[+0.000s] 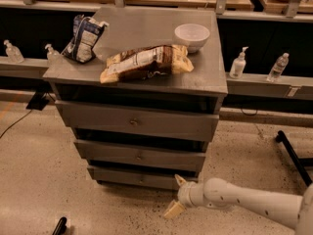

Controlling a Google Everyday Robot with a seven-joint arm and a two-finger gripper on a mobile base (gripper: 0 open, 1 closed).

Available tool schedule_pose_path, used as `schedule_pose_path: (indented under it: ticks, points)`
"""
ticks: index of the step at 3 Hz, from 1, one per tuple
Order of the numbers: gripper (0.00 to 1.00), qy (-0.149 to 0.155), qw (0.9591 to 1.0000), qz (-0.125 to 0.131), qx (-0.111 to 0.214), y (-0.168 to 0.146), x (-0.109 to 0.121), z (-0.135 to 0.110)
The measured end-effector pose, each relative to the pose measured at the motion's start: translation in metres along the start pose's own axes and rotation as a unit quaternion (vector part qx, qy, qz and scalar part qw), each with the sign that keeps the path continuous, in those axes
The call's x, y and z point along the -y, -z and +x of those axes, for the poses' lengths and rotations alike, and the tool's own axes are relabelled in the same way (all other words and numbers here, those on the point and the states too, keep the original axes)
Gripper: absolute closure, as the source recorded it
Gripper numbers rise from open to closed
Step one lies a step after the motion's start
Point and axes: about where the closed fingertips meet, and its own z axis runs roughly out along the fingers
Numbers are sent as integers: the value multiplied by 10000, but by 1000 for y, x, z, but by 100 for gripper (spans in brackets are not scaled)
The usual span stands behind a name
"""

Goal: Open bottom drawer

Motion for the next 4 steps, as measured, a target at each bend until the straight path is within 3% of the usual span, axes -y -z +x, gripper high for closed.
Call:
schedule_pose_path:
  ticks: [1, 2, 3, 4]
  points:
    - [0, 403, 9982, -161, 418, -42, -34, 35]
    - [0, 289, 9983, -281, 415, -53, -52, 43]
    - [0, 368, 9982, -242, 402, -53, -47, 39]
    - [0, 882, 9955, -123, 329, -78, -42, 31]
